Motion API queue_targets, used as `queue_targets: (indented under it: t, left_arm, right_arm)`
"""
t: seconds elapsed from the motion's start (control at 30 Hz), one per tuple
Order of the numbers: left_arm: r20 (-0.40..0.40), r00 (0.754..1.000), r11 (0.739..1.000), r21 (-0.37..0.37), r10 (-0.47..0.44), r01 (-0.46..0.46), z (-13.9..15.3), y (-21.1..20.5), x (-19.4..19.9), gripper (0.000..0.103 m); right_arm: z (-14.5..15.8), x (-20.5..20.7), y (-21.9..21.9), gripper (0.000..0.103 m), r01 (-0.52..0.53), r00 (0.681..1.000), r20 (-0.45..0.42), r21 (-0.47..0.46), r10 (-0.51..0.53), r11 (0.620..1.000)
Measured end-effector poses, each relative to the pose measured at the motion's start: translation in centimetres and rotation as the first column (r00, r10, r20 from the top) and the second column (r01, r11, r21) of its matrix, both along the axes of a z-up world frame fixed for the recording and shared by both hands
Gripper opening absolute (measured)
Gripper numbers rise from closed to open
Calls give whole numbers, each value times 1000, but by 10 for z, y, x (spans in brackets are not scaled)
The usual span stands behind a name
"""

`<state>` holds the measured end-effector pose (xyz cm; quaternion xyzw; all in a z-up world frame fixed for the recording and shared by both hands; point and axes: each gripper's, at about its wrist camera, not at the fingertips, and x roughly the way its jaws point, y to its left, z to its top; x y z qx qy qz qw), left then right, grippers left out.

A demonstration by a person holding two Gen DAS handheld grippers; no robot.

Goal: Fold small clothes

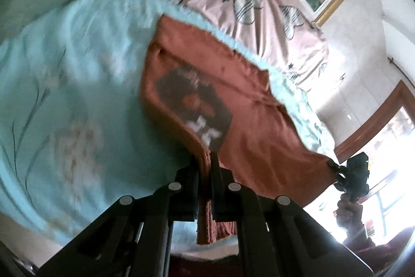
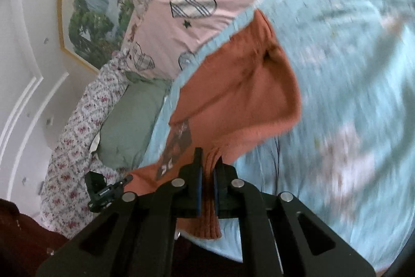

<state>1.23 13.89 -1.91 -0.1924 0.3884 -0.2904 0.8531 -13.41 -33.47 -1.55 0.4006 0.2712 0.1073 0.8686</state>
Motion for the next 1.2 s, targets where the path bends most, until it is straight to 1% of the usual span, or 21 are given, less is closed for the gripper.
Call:
queue_targets:
  t: [0.13, 0.3, 0.43, 0.53, 0.6, 0.7, 0.8, 0.97, 1.03, 1.07, 1.1, 1.13, 1.17, 1.2]
  left_arm:
    - [57, 998, 1000, -17, 24, -23, 25, -9, 32, 5]
    - [100, 992, 996, -44, 76, -72, 48, -22, 83, 5]
    - [132, 985, 993, -50, 110, -104, 65, -34, 124, 5]
    - [143, 980, 990, -35, 137, -133, 73, -41, 159, 5]
    - [138, 978, 988, -23, 157, -156, 74, -46, 189, 5]
    - [95, 979, 984, -14, 178, -177, 65, -53, 235, 5]
    - [58, 981, 982, 17, 185, -186, 49, -63, 271, 5]
    - [18, 981, 980, 63, 191, -191, 20, -76, 318, 5]
    - [3, 981, 978, 77, 194, -193, 8, -79, 338, 5]
    - [-2, 981, 978, 84, 192, -191, 4, -81, 343, 5]
    - [-13, 981, 976, 107, 193, -190, -4, -83, 352, 6]
    - [-27, 981, 974, 125, 192, -188, -11, -85, 359, 6]
    - [-48, 980, 972, 144, 193, -184, -20, -86, 364, 6]
    - [-72, 979, 971, 157, 193, -180, -27, -86, 367, 8]
  right_arm:
    - [19, 33, -15, 7, 25, 999, 38, -16, -24, 1000]
    - [38, 86, -35, 7, 48, 999, 29, -72, -46, 996]
    - [52, 141, -57, 7, 79, 997, 9, -117, -78, 990]
    - [52, 182, -68, 7, 81, 996, -23, -153, -85, 985]
    - [45, 214, -76, 7, 85, 994, -56, -184, -97, 979]
    - [28, 249, -93, 7, 100, 988, -102, -171, -119, 980]
    - [10, 275, -106, 7, 118, 979, -146, -167, -143, 979]
    - [-16, 307, -119, 7, 127, 966, -204, -168, -160, 978]
    - [-29, 319, -120, 8, 110, 953, -261, -188, -157, 976]
    - [-33, 322, -121, 9, 107, 946, -281, -193, -160, 975]
    - [-37, 324, -123, 9, 106, 940, -303, -184, -159, 977]
    - [-37, 321, -124, 9, 111, 940, -302, -171, -160, 979]
    - [-33, 314, -124, 13, 127, 941, -291, -173, -174, 977]
    - [-28, 307, -122, 17, 141, 940, -281, -195, -193, 971]
